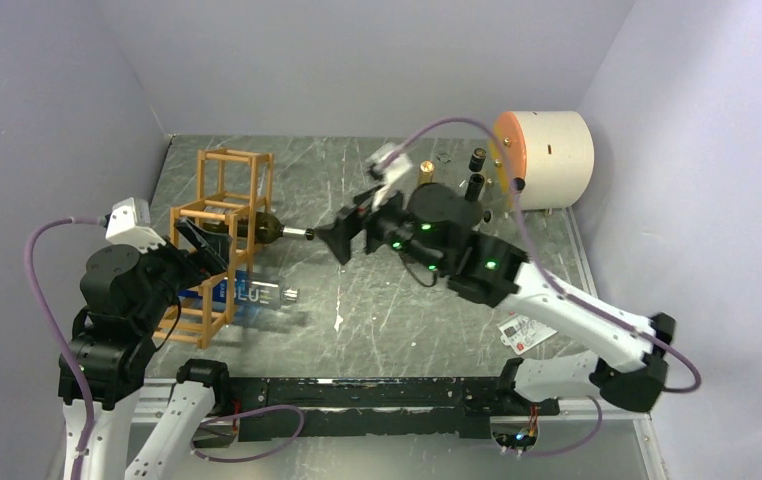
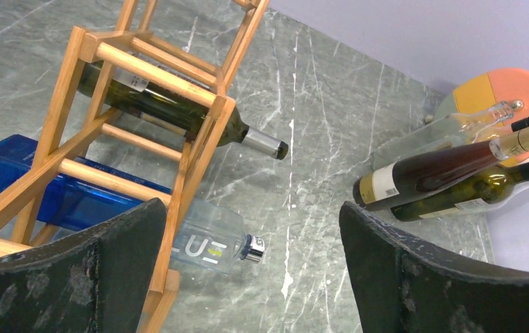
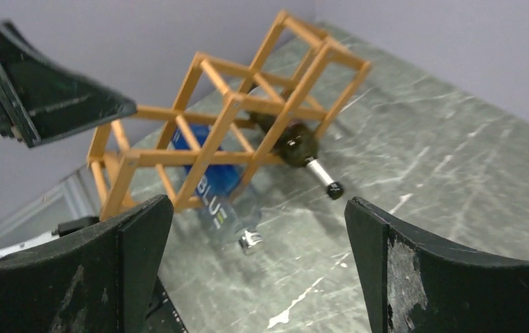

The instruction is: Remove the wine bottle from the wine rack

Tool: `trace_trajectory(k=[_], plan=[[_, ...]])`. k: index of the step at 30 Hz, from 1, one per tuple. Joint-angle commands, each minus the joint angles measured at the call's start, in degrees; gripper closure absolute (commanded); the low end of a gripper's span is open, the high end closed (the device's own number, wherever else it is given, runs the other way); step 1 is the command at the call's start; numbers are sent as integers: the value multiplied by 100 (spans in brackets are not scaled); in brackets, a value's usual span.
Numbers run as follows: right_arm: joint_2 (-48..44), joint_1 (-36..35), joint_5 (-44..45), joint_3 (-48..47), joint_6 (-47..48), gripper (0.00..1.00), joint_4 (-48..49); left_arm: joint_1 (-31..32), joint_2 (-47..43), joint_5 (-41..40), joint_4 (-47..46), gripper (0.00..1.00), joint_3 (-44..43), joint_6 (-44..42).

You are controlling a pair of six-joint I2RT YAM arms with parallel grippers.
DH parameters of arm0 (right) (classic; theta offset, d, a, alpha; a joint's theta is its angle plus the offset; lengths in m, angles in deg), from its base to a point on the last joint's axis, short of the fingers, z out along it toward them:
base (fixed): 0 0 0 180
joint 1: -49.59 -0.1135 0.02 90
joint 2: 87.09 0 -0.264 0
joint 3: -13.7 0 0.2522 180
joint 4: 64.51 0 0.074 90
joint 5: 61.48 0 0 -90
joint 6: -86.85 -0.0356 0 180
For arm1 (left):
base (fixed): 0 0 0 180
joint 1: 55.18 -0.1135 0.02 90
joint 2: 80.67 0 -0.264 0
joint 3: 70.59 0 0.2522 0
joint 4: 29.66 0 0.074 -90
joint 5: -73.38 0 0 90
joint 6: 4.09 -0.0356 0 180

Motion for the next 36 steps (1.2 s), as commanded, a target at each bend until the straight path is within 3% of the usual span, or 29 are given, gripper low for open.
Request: trace_trajectory(k=[1,7,16,22,30,36], plan=[[885,-526,26,134,129,0,337,19,-73,-97,5,2,-175,-130],[2334,-996,-173,-51,1082,0,840,19,-125,-235,234,2,-361,-231],[3408,-1430,-259,524,3018,0,2562,19,-252,-488,438,2,-602,-425],[4427,-1521,33,-141,3646,0,2361,19,-319,-564,431,2,-607,-481],[5106,-1535,478,-442,4120,0,2698,19,-349,-694,573,2,-826,-576],[5565,-1553,691,-642,4621,12,2610,19,-373,-695,561,2,-831,-590]])
